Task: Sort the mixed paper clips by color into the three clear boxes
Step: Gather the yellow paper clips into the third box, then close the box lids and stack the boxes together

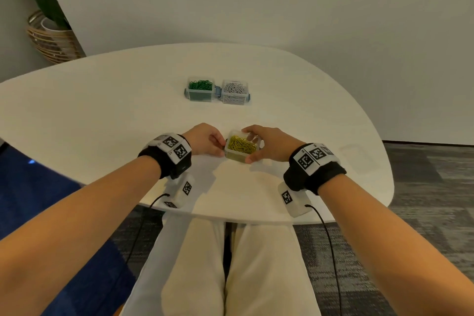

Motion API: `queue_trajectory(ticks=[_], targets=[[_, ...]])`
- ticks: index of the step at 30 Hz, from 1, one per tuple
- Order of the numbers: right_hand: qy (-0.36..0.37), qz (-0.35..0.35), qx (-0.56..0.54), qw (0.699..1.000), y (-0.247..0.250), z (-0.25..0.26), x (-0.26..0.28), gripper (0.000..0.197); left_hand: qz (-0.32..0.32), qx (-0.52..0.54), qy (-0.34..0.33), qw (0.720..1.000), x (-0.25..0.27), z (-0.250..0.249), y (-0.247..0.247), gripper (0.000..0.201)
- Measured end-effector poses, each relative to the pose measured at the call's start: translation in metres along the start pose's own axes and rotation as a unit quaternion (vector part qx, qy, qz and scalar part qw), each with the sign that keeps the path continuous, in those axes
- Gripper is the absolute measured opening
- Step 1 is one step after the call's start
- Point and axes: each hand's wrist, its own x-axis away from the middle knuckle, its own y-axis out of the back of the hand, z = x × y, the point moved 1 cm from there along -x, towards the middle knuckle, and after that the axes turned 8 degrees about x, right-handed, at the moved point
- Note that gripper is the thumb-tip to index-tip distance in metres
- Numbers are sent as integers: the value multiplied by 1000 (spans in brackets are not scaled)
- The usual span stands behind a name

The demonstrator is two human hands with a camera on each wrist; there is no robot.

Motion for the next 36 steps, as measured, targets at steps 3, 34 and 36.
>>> queue_trajectory(ticks=[3,34,36], targets=[[1,1,1,1000,0,0,0,80,-32,-24,-26,999,0,2,-5,21],[1,-3,8,1000,-3,-2,-2,82,-139,50,19,989,-23,-1,-2,12],[2,-4,5,1000,-3,-3,-2,83,-191,35,-11,981,-25,-6,-2,15]])
